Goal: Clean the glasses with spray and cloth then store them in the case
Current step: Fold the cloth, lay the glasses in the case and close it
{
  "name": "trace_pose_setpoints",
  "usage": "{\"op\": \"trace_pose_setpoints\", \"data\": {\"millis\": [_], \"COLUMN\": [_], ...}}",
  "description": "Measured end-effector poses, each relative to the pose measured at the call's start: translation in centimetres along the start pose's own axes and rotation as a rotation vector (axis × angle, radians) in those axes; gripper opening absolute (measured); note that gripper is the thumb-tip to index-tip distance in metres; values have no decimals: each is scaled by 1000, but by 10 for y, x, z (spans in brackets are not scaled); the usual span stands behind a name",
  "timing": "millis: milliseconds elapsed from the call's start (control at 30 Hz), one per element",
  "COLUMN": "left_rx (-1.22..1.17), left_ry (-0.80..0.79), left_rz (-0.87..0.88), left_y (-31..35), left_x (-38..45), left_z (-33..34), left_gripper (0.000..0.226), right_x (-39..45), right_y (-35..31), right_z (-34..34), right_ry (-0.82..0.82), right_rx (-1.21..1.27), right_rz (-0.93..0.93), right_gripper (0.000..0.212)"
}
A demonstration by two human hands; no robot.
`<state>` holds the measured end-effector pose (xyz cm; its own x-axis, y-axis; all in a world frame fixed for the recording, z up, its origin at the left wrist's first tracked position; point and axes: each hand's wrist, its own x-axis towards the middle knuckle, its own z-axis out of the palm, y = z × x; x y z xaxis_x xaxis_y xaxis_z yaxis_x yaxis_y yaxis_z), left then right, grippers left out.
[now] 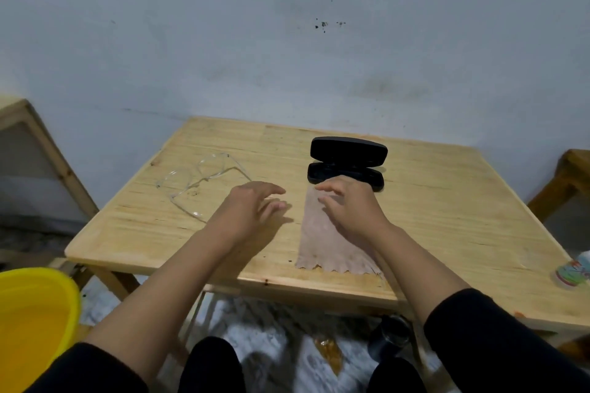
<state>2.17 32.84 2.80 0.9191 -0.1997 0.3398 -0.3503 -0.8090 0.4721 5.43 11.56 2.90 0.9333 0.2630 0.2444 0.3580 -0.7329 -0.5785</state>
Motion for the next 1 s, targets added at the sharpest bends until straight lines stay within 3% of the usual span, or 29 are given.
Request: {"op": "trace_pose_setpoints", "data": {"millis": [133,433,733,1000], "left_rx": [36,95,117,-103], "left_ry": [83,72,239,488], "left_rz": [-20,-12,61,-11], "left_y": [-39,-99,-114,-88], "left_x": [-24,-56,-50,-17], "left_z": [-43,-84,-82,-85], "left_gripper": [30,31,15,13], "right_x": [28,64,76,77], "right_y": [-31,-66,-80,-84], "right_z": [31,69,80,31], "right_ry": [-63,-102,-45,40], "right_rx": [147,299,329,289], "right_rz": [-11,-2,-44,-110], "right_gripper": [25,33,23,13]}}
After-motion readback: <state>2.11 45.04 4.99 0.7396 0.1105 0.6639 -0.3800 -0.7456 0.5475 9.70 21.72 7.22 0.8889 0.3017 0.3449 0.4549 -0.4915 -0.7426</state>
